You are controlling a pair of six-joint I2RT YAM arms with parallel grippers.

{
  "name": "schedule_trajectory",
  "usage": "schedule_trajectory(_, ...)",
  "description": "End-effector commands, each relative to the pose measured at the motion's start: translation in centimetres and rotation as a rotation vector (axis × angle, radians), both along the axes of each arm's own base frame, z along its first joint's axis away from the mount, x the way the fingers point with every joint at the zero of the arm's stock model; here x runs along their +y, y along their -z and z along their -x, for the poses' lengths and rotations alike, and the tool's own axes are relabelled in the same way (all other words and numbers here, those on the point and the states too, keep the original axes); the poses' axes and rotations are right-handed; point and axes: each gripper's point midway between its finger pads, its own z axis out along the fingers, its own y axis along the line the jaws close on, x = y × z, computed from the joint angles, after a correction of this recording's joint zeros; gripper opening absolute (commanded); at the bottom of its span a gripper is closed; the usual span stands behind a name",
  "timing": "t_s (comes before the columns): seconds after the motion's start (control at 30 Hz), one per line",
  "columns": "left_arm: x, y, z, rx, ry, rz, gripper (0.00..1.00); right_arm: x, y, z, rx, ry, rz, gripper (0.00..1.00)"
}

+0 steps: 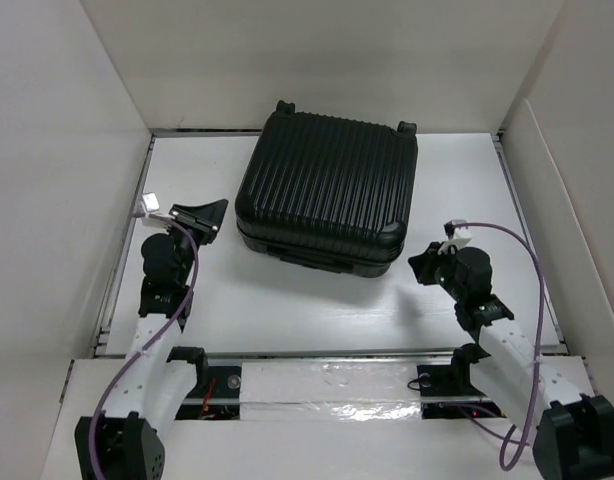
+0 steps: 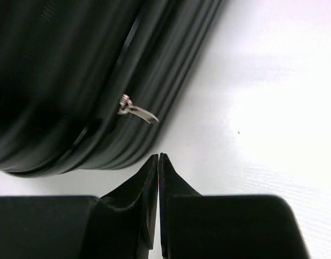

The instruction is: Pack the luggage

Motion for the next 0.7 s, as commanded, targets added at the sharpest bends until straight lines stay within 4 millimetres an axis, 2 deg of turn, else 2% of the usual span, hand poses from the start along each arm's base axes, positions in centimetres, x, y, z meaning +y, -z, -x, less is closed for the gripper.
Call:
schedule_trajectory(0.0, -0.8, -1.6, 1.2, -0.08, 0.001, -0.192, 0.06, 1.0, -1.6, -1.7, -0.106, -0.043, -0.035, 0.09)
schedule_trajectory(0.03, -2.5, -1.8, 2.0, -0.131, 0.064, -0.206, 0.02, 1.5, -1.5, -1.8, -0.099, -0.057, -0.056, 0.08)
schedule_trajectory(0.07, -3.7, -1.8, 2.4, -0.151, 0.111, -0.22, 0.0, 1.8, -0.3, -2.1, -0.059, -0.07, -0.057, 0.07)
schedule_trajectory(0.13, -6.2, -1.0, 2.8, -0.157, 0.192, -0.297, 0.0, 2.5, -0.9, -3.0, -0.069, -0.088, -0.085, 0.06)
schedule_trajectory(0.17, -9.4, -0.6, 4.2, -0.165, 0.291, -0.323, 0.0, 2.6, -0.8, -3.4, -0.067, -0.084, -0.099, 0.06)
schedule_trajectory(0.23, -11.2, 0.7, 4.5, -0.144, 0.287, -0.392, 0.0, 3.0, -0.5, -4.4, -0.08, -0.069, -0.146, 0.05)
schedule_trajectory(0.27, -13.9, 1.0, 6.4, -0.162, 0.354, -0.397, 0.0, 3.2, -1.2, -5.0, -0.116, -0.072, -0.169, 0.05)
schedule_trajectory(0.3, -14.1, 1.5, 6.6, -0.153, 0.321, -0.409, 0.0, 3.9, 0.2, -5.1, -0.072, -0.086, -0.179, 0.05)
schedule_trajectory(0.37, -15.5, 3.3, 8.1, -0.129, 0.344, -0.431, 0.0, 5.5, 0.2, -5.2, -0.059, -0.132, -0.22, 0.04)
schedule_trajectory(0.4, -16.7, 4.0, 9.7, -0.122, 0.362, -0.443, 0.0, 7.0, -0.5, -5.0, -0.091, -0.174, -0.242, 0.04)
schedule_trajectory(0.47, -17.9, 6.2, 11.1, -0.084, 0.392, -0.48, 0.0, 8.1, 0.1, -4.7, -0.078, -0.191, -0.271, 0.04)
schedule_trajectory(0.5, -18.8, 7.0, 12.3, -0.074, 0.412, -0.498, 0.0, 9.2, -0.4, -4.5, -0.097, -0.22, -0.282, 0.04)
schedule_trajectory(0.53, -19.1, 8.7, 12.6, -0.04, 0.419, -0.533, 0.0, 9.6, -0.2, -4.4, -0.091, -0.231, -0.285, 0.05)
schedule_trajectory(0.63, -20.2, 11.0, 12.9, 0.009, 0.444, -0.53, 0.02, 10.5, -0.7, -4.0, -0.11, -0.259, -0.273, 0.05)
schedule_trajectory(0.67, -20.4, 11.4, 12.9, 0.018, 0.451, -0.531, 0.03, 10.3, -1.6, -4.1, -0.136, -0.256, -0.267, 0.05)
